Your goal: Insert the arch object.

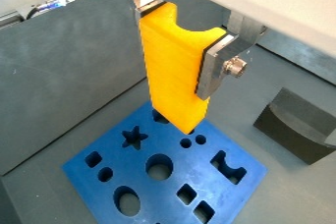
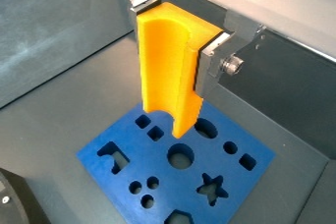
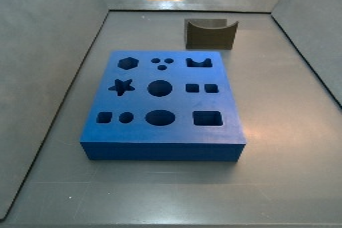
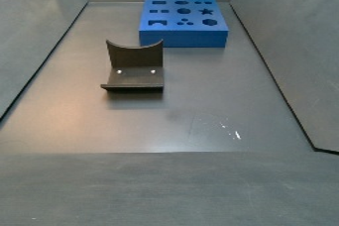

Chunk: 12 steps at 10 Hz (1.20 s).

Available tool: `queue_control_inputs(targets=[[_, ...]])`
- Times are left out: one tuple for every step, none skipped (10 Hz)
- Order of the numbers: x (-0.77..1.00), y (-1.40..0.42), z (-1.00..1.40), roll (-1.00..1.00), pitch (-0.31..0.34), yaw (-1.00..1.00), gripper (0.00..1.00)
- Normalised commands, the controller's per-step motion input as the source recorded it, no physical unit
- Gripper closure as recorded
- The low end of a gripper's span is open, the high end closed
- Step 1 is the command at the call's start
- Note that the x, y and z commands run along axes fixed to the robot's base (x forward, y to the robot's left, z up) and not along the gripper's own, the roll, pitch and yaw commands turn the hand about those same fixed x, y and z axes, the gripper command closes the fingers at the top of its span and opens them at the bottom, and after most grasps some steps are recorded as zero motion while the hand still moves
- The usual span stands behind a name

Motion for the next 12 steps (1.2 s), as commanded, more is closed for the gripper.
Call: queue_control_inputs(targets=[[0.47, 0.31, -0.83, -0.12, 0.043, -0.10, 1.00], [0.48, 0.35, -0.77, -0.16, 0.011, -0.06, 1.00], [0.50, 0.33, -0.73, -0.16, 0.000, -0.09, 1.00], [0.50, 0.29, -0.68, -0.18, 0.000, -0.14, 1.00], [0.47, 0.30, -0.62, -0.20, -0.024, -0.17, 1.00], [0.39, 0.32, -0.51, -0.25, -0.109, -0.19, 1.00], [0.21, 0.35, -0.42, -0.28, -0.187, -0.07, 1.00], [0.08, 0.32, -0.42, -0.23, -0.257, 0.00, 1.00], [0.00, 0.20, -0.52, -0.13, -0.296, 0.00, 1.00], [0.00, 0.15, -0.56, -0.03, -0.146, 0.02, 1.00], [0.05, 0.13, -0.50, 0.00, -0.004, 0.00, 1.00], [0.07, 0.06, -0.41, 0.00, 0.000, 0.00, 1.00]])
